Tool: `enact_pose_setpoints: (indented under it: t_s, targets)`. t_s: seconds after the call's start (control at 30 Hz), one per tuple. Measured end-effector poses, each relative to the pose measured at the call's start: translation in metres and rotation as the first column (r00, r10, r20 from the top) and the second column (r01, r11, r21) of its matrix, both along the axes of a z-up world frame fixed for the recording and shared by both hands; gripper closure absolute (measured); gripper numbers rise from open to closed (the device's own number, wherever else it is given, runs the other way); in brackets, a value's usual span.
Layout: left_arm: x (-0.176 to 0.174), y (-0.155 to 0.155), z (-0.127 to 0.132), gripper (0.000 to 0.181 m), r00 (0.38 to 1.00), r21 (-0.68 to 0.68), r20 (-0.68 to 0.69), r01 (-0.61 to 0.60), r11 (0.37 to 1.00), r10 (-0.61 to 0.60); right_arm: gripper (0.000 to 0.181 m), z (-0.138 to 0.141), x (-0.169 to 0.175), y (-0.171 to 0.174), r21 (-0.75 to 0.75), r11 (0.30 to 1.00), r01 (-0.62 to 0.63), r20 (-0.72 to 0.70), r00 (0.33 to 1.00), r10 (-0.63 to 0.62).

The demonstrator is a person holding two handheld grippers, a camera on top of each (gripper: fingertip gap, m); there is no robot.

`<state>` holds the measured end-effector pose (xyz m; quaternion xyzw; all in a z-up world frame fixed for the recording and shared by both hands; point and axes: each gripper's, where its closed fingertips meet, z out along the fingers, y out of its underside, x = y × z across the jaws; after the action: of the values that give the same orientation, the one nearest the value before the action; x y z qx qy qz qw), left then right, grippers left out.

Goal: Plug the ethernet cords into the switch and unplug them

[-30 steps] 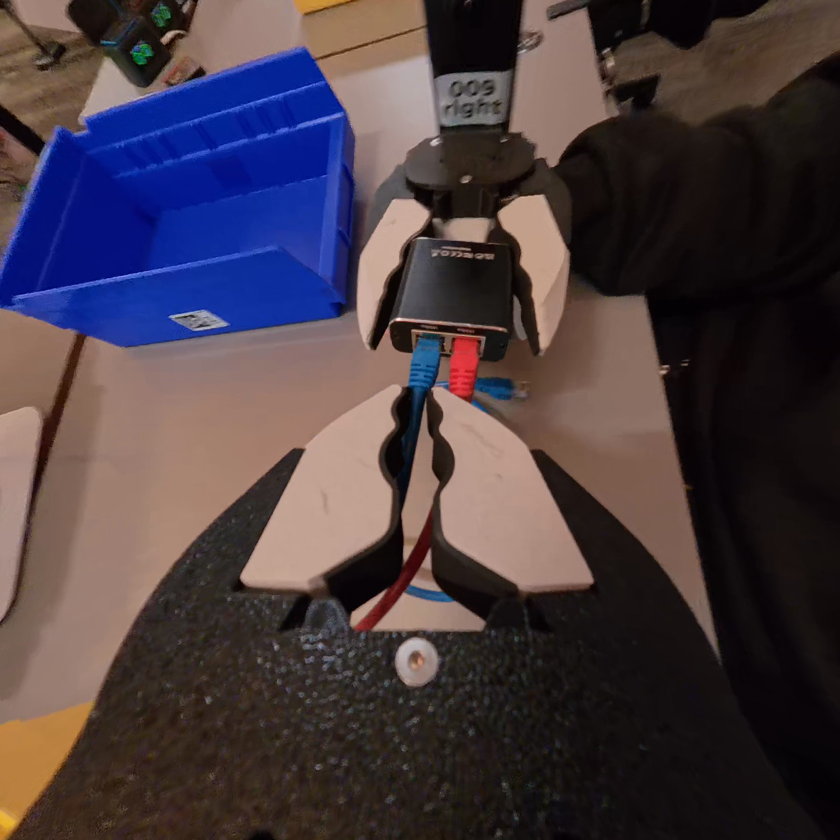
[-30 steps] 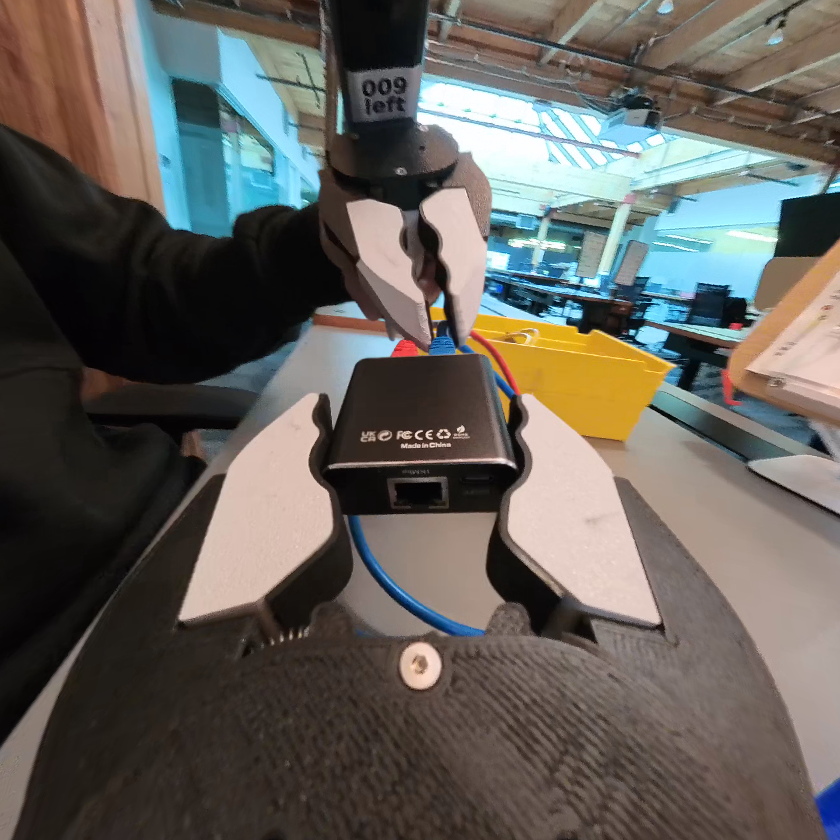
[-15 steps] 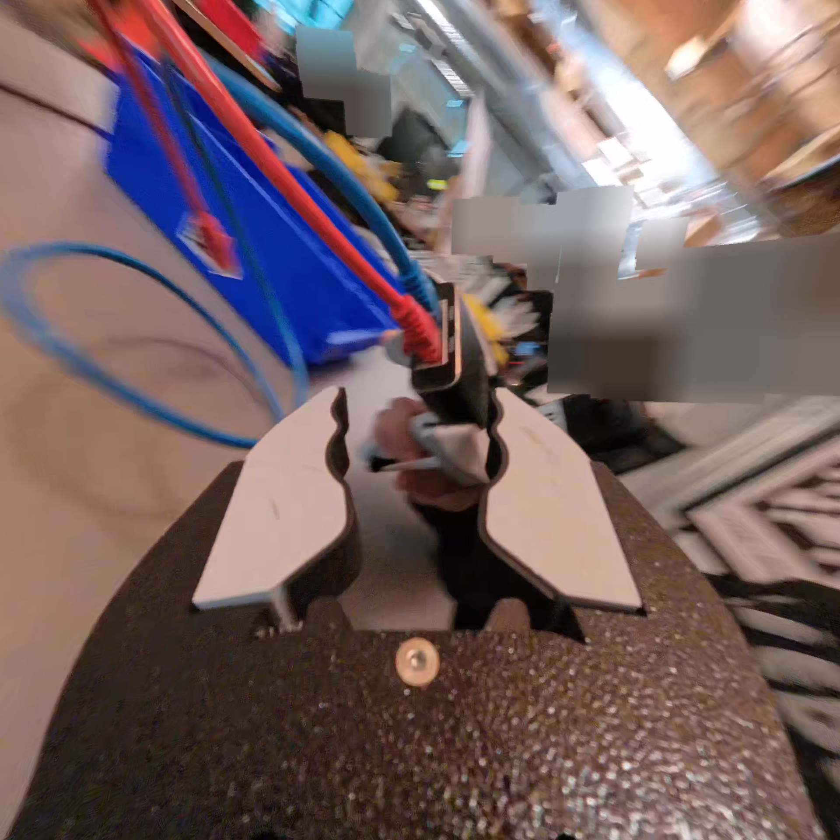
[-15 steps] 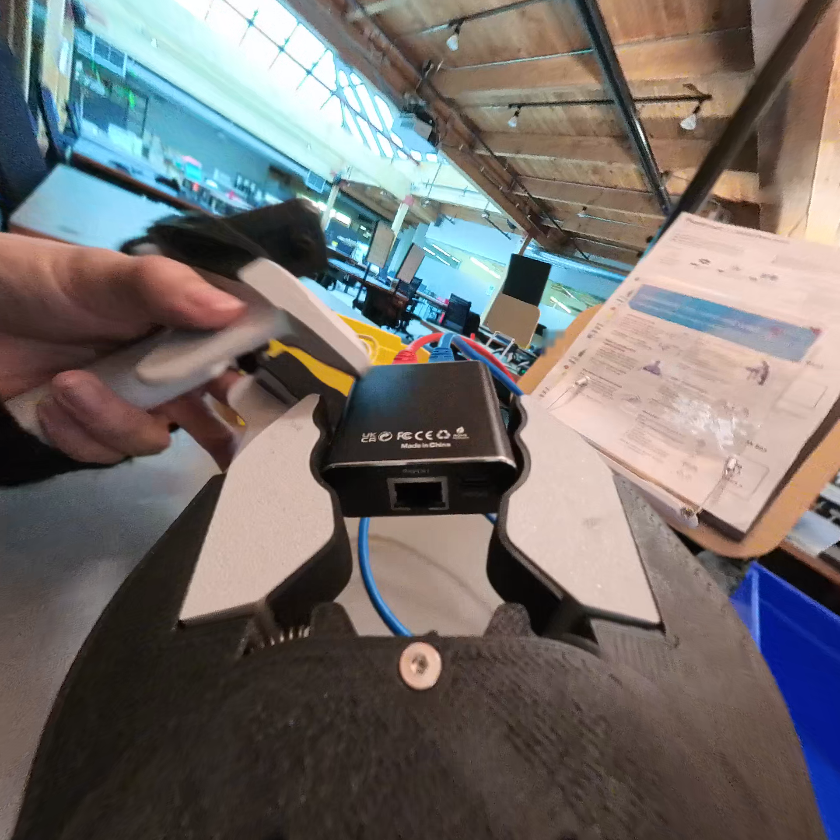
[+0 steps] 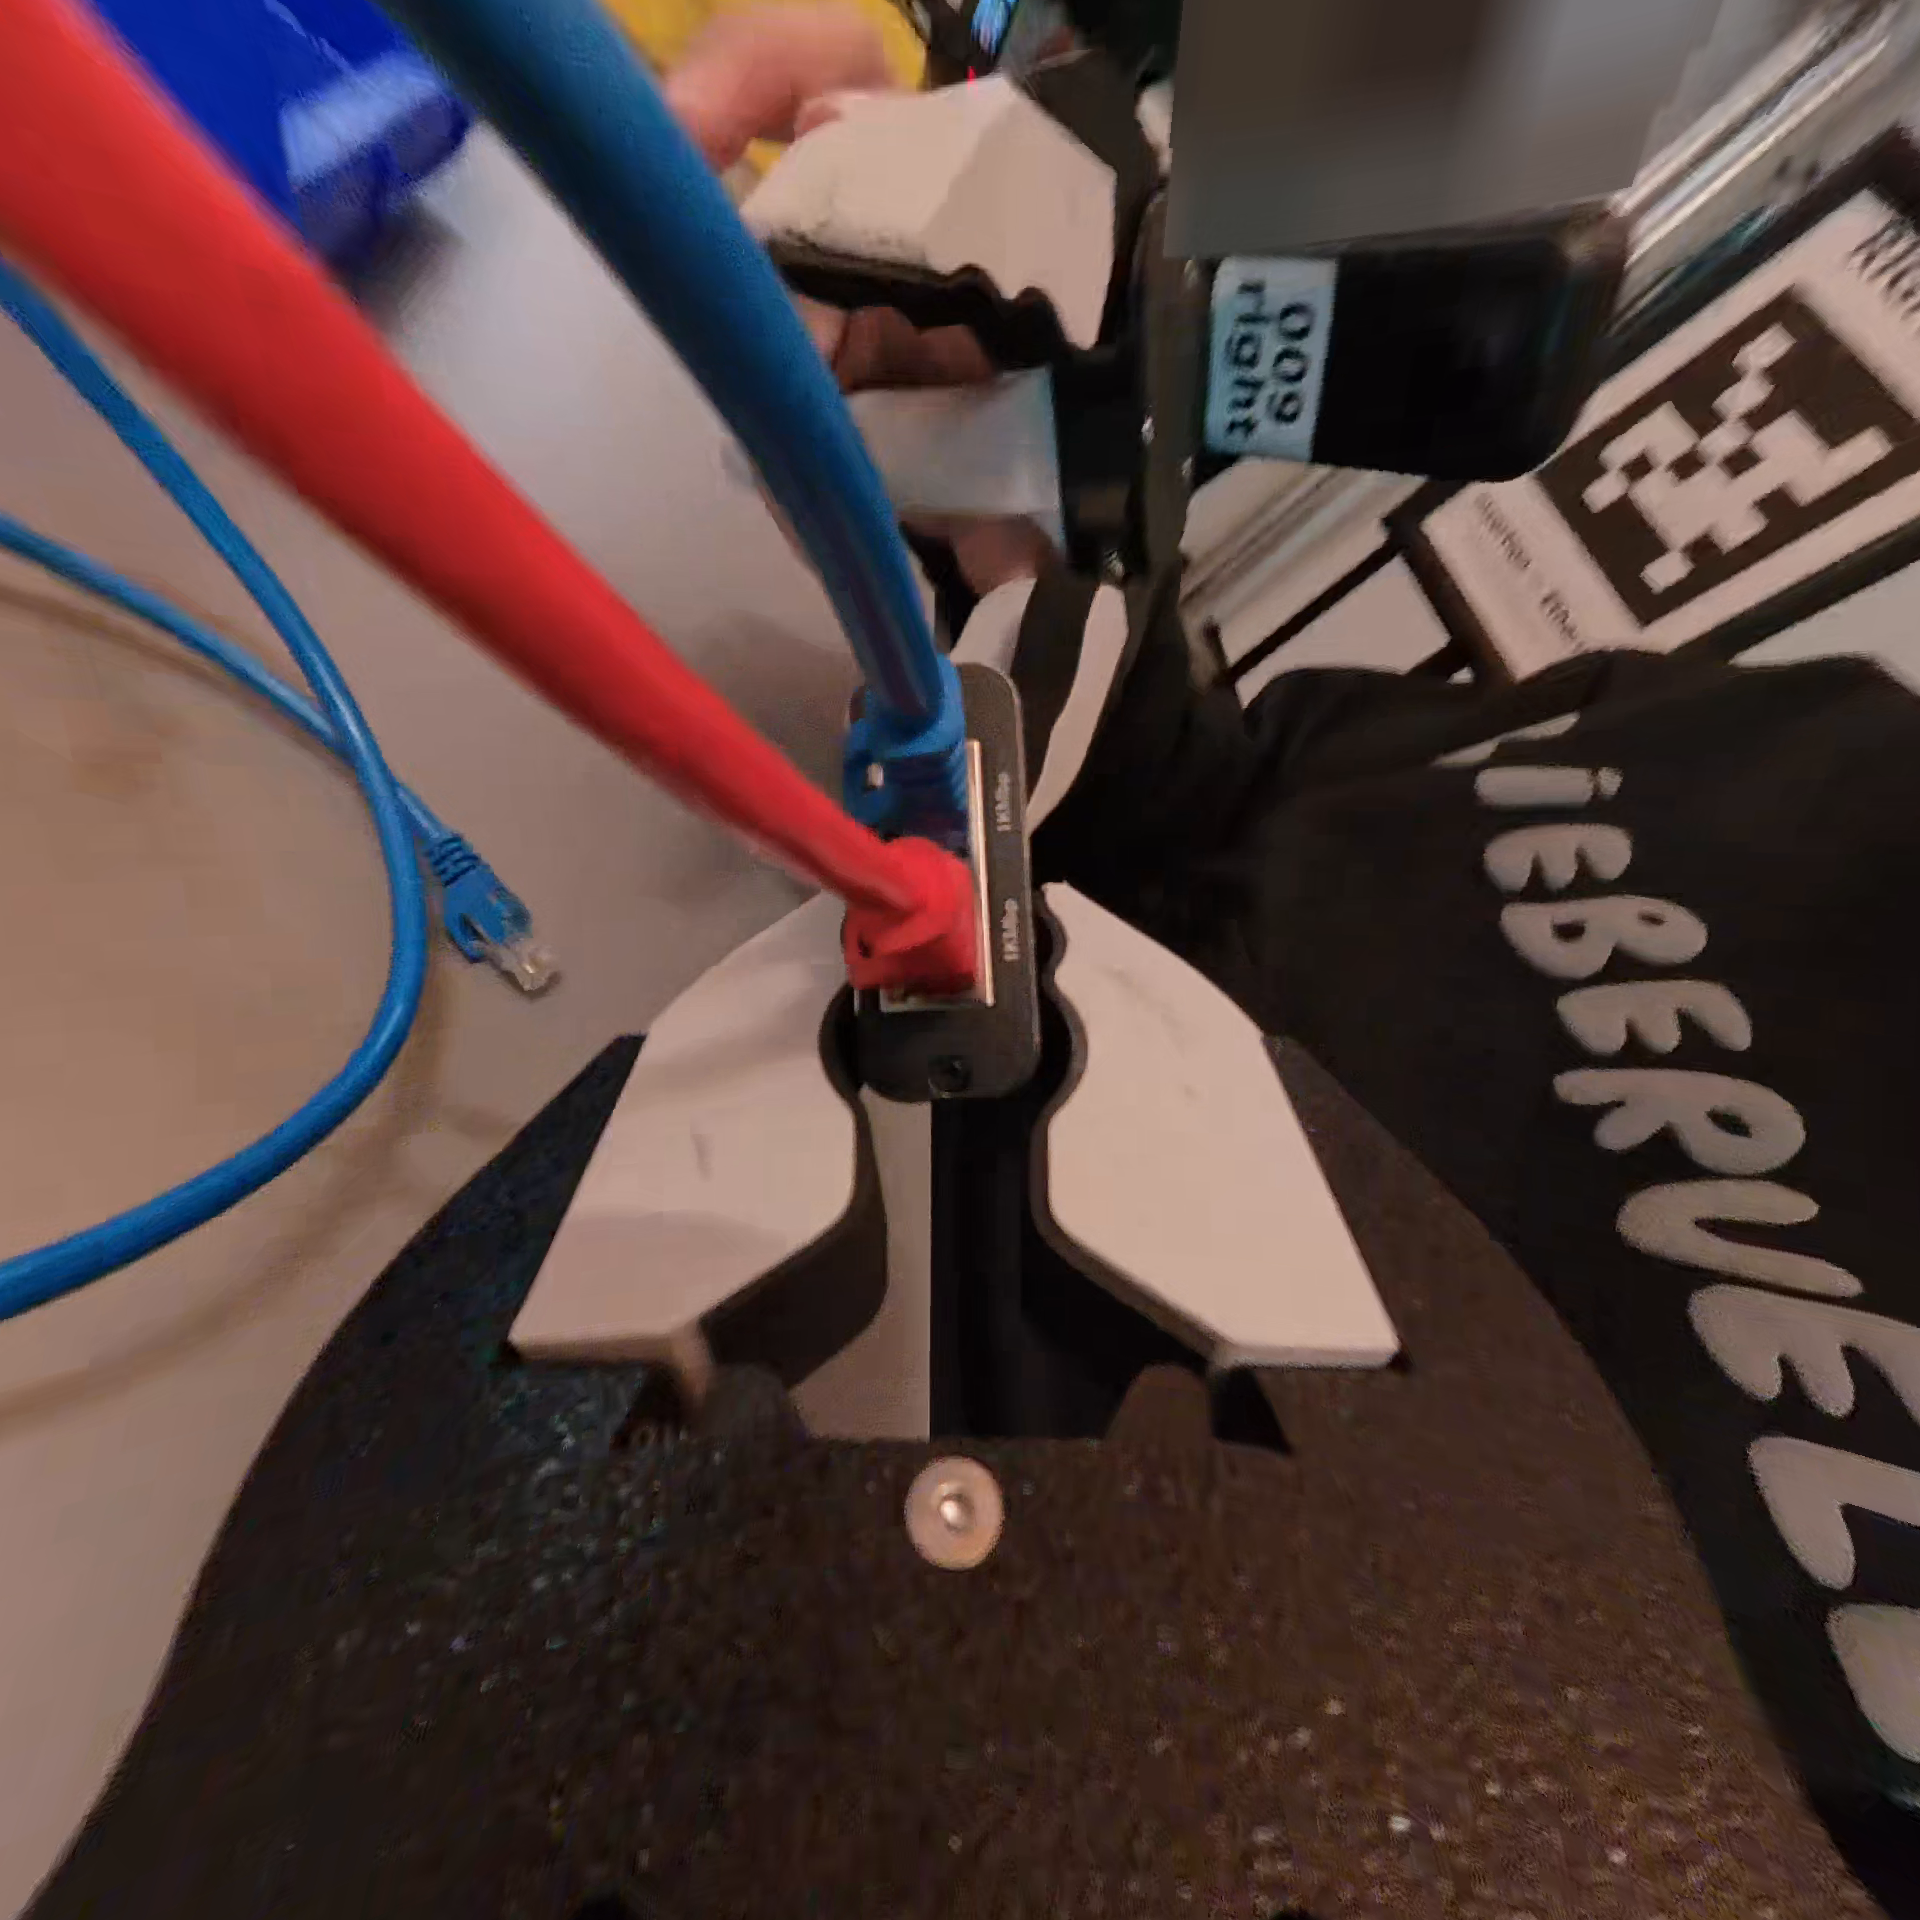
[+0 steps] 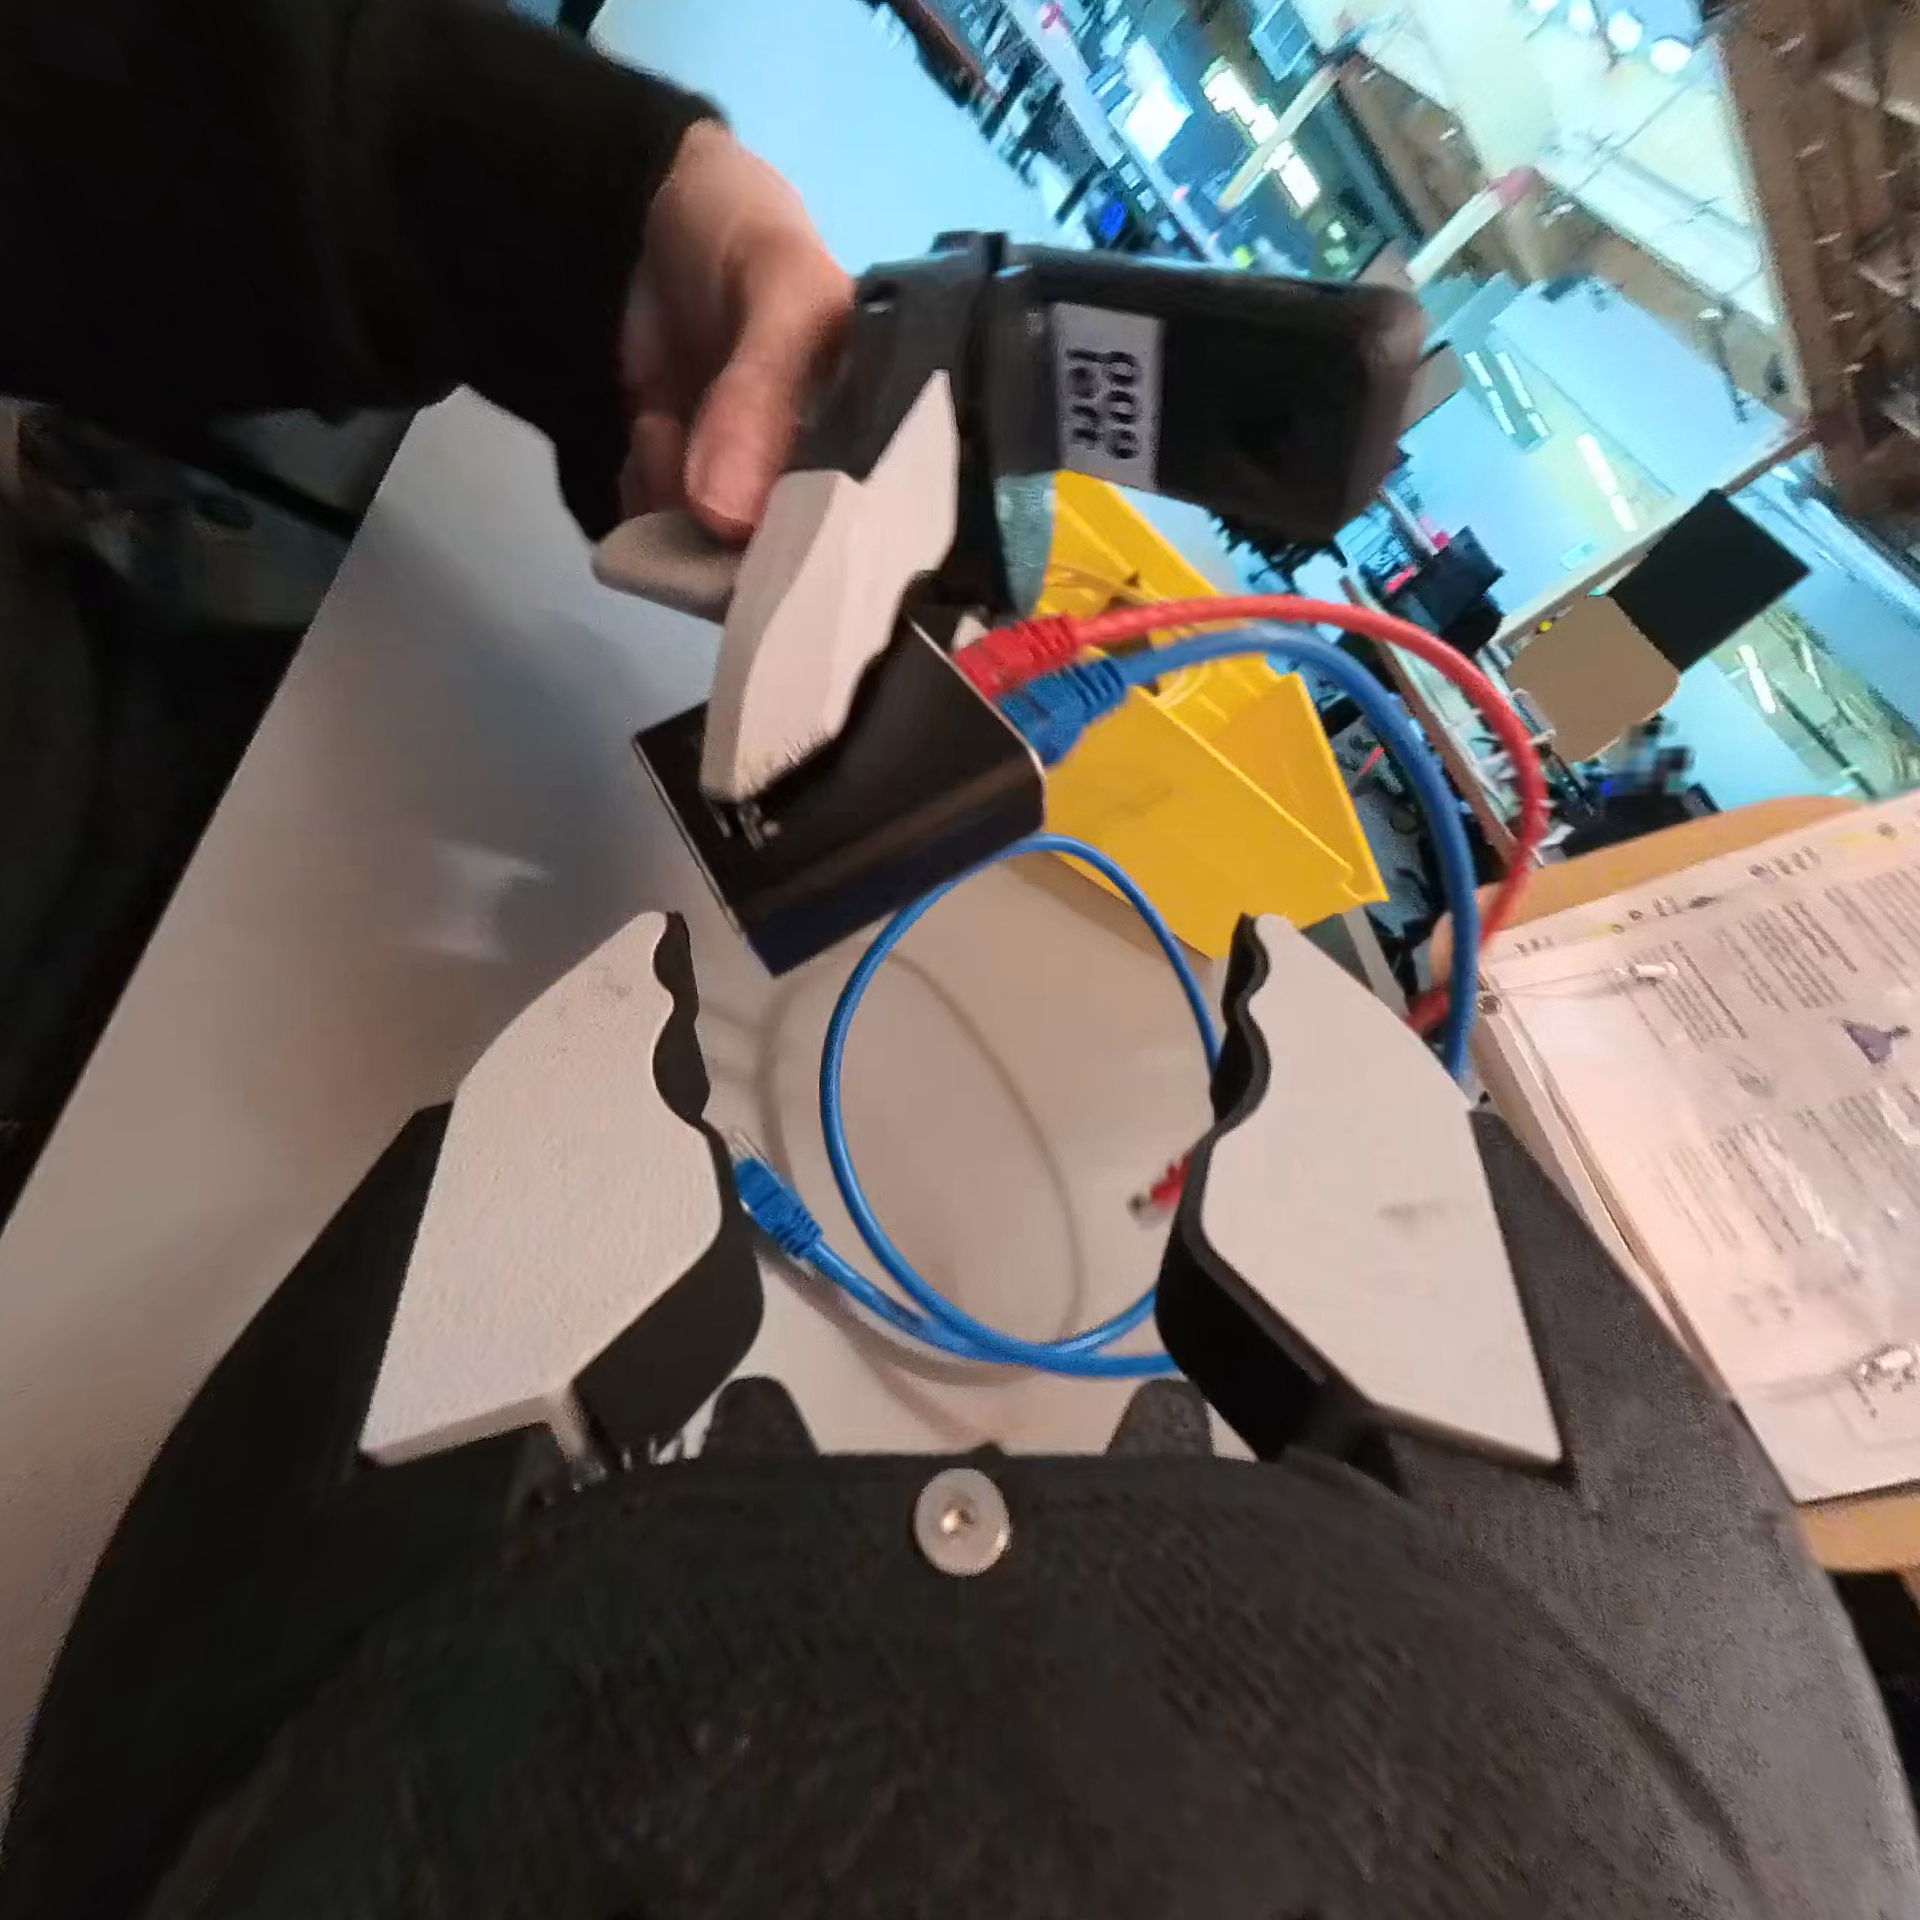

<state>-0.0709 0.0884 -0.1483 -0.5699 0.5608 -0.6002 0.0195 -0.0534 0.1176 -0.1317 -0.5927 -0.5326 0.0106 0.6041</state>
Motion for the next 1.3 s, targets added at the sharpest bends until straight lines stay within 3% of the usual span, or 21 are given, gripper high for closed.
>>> enact_pose_setpoints:
  t_s: [0.1,0.17,0.23,0.33,0.4,0.43,0.47,0.53,0.6,0.67,0.83,0.97,1.07,1.17,1.2,1.27,1.3]
  targets:
    - [0.002,-0.004,-0.011,0.155,0.998,0.045,-0.061,0.012,0.999,-0.009,0.087,-0.018,-0.015,0.007,0.007,1.000,0.019,0.149,0.989,-0.020]
    - [0.004,-0.003,-0.017,0.155,0.996,0.073,-0.091,0.003,0.997,0.003,0.100,-0.035,-0.021,0.009,-0.016,1.000,0.017,0.225,0.974,-0.013]
    - [0.004,0.006,-0.020,0.155,0.993,0.121,-0.102,-0.043,0.992,0.056,0.111,-0.036,-0.021,0.016,0.011,0.998,0.054,0.215,0.975,-0.055]
    - [0.006,0.019,-0.004,0.155,0.991,0.107,-0.019,-0.127,0.986,0.130,0.111,-0.023,-0.022,0.028,0.058,0.989,0.136,0.127,0.982,-0.142]
    - [0.016,0.035,0.008,0.155,0.965,0.106,0.070,-0.260,0.960,0.253,0.111,-0.021,-0.012,0.041,0.073,0.967,0.246,0.127,0.959,-0.254]
    - [0.022,0.046,0.010,0.156,0.936,0.144,0.105,-0.350,0.926,0.337,0.111,-0.022,-0.004,0.046,0.085,0.950,0.301,0.146,0.939,-0.311]
    - [0.027,0.058,0.009,0.145,0.897,0.219,0.134,-0.440,0.871,0.420,0.111,-0.024,0.005,0.052,0.105,0.926,0.364,0.184,0.908,-0.377]
    - [0.031,0.083,0.006,0.124,0.788,0.419,0.206,-0.607,0.676,0.580,0.111,-0.027,0.024,0.059,0.175,0.861,0.477,0.261,0.821,-0.507]
    - [0.031,0.089,0.009,0.113,0.731,0.567,0.288,-0.651,0.505,0.618,0.111,-0.027,0.035,0.063,0.249,0.802,0.542,0.323,0.735,-0.597]
    - [0.033,0.087,0.009,0.109,0.705,0.634,0.311,-0.654,0.414,0.638,0.111,-0.024,0.038,0.064,0.304,0.764,0.570,0.358,0.675,-0.645]
    - [0.044,0.078,-0.015,0.109,0.722,0.627,0.208,-0.617,0.476,0.660,0.112,-0.020,0.029,0.061,0.391,0.734,0.555,0.396,0.619,-0.678]
    - [0.046,0.080,-0.016,0.116,0.743,0.598,0.218,-0.614,0.515,0.632,0.112,-0.020,0.029,0.060,0.331,0.773,0.541,0.376,0.676,-0.634]
    - [0.041,0.088,-0.004,0.119,0.755,0.677,0.320,-0.605,0.419,0.572,0.103,-0.013,0.022,0.055,0.190,0.864,0.467,0.231,0.834,-0.501]
    - [0.032,0.094,0.023,0.119,0.743,0.752,0.447,-0.614,0.241,0.499,0.082,0.001,0.019,0.046,-0.061,0.934,0.353,-0.110,0.927,-0.358]
    - [0.029,0.094,0.031,0.120,0.738,0.767,0.485,-0.616,0.178,0.469,0.080,0.009,0.017,0.043,-0.147,0.950,0.274,-0.268,0.914,-0.305]
    - [0.026,0.093,0.043,0.120,0.739,0.788,0.540,-0.612,0.067,0.404,0.081,0.024,0.013,0.036,-0.305,0.951,0.055,-0.568,0.791,-0.228]
    - [0.025,0.091,0.050,0.120,0.732,0.784,0.567,-0.621,0.027,0.377,0.090,0.024,0.012,0.035,-0.371,0.927,-0.049,-0.653,0.724,-0.223]
